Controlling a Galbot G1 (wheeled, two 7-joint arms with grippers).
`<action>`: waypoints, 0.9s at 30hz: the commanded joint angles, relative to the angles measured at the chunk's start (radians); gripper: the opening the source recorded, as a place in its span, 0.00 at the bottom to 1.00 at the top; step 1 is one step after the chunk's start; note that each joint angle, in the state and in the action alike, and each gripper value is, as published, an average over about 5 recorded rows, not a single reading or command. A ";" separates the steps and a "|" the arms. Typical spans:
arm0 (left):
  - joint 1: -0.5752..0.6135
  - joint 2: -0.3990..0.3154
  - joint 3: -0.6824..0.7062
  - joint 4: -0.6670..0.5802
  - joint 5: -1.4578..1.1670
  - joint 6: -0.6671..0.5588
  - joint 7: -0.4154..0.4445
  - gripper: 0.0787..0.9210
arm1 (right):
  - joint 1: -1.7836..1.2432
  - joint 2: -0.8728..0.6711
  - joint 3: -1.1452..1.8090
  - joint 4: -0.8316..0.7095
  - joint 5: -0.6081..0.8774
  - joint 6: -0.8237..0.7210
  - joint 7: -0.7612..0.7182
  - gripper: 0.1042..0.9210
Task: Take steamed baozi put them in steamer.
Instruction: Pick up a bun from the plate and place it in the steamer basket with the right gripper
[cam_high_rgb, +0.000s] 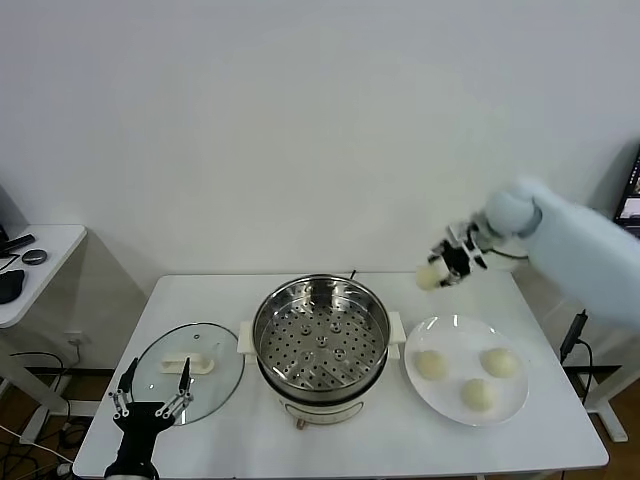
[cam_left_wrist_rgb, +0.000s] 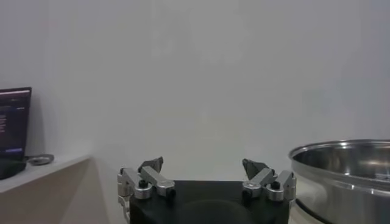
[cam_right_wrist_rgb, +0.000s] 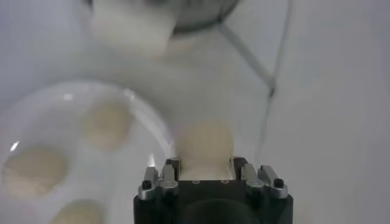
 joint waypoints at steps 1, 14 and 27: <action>-0.001 0.001 -0.003 -0.001 -0.002 0.000 0.000 0.88 | 0.249 0.102 -0.171 0.046 0.159 0.110 -0.029 0.52; -0.010 -0.012 -0.027 -0.016 -0.001 0.004 -0.001 0.88 | 0.151 0.379 -0.360 0.096 -0.026 0.386 0.028 0.54; -0.006 -0.021 -0.037 -0.017 0.001 0.003 -0.001 0.88 | -0.007 0.407 -0.299 -0.064 -0.329 0.506 0.104 0.55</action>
